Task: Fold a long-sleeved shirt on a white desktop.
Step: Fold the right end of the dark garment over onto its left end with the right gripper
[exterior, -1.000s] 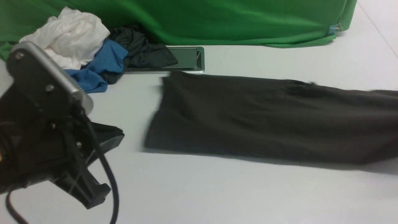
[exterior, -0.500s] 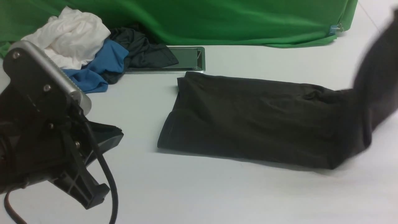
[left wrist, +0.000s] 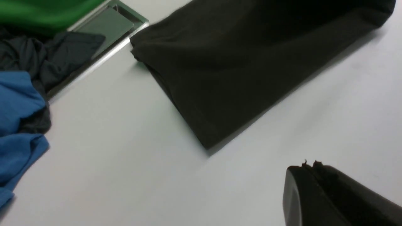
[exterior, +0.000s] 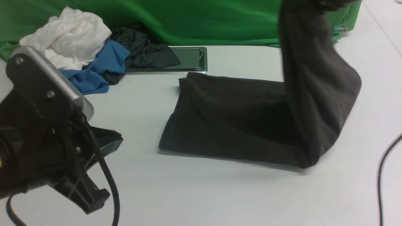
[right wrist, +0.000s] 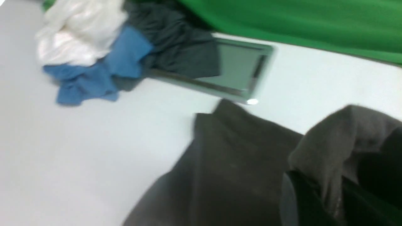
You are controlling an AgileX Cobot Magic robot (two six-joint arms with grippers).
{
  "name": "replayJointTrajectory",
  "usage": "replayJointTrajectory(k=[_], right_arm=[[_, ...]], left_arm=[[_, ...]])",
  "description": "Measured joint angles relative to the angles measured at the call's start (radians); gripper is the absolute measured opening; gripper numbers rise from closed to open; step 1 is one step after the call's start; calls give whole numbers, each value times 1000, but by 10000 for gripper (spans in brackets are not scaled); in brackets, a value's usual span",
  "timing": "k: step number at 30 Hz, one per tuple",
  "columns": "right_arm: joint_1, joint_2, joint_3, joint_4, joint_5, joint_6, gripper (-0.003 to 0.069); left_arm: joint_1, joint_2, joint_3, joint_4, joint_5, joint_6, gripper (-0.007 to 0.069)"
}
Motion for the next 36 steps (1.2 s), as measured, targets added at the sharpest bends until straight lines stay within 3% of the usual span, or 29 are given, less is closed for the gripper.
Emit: replayJointTrajectory(k=[8,14,22,25,27,28,30,31,33,35,36], right_arm=[[92,120,-114,38,46,-6,95],[171,208,-174,101,73,-19,95],[253,326,-194,127,77,-2,99],[268,357,-194,150,71,13,162],[277,374,-194,173,60,24,358],[277,374,-194,175,59,24,390],[275,364,-196,179,66,24,549],[271,353,-196,179,75,24,577],[255,327,-196,158,116,24,587],[242,301,-196,115,142,24,553],[221,263,-196,37,179,31,482]], left_arm=[[0,0,1,31,0,-8,17],[0,0,1,99,0,-105,17],[0,0,1,118,0,-131,17],[0,0,1,120,0,-131,17],[0,0,1,120,0,-131,17],[0,0,1,120,0,-131,17],[0,0,1,121,0,-131,17],[0,0,1,121,0,-131,17],[0,0,1,121,0,-131,17],[0,0,1,125,0,-131,17],[0,0,1,129,0,-131,17]])
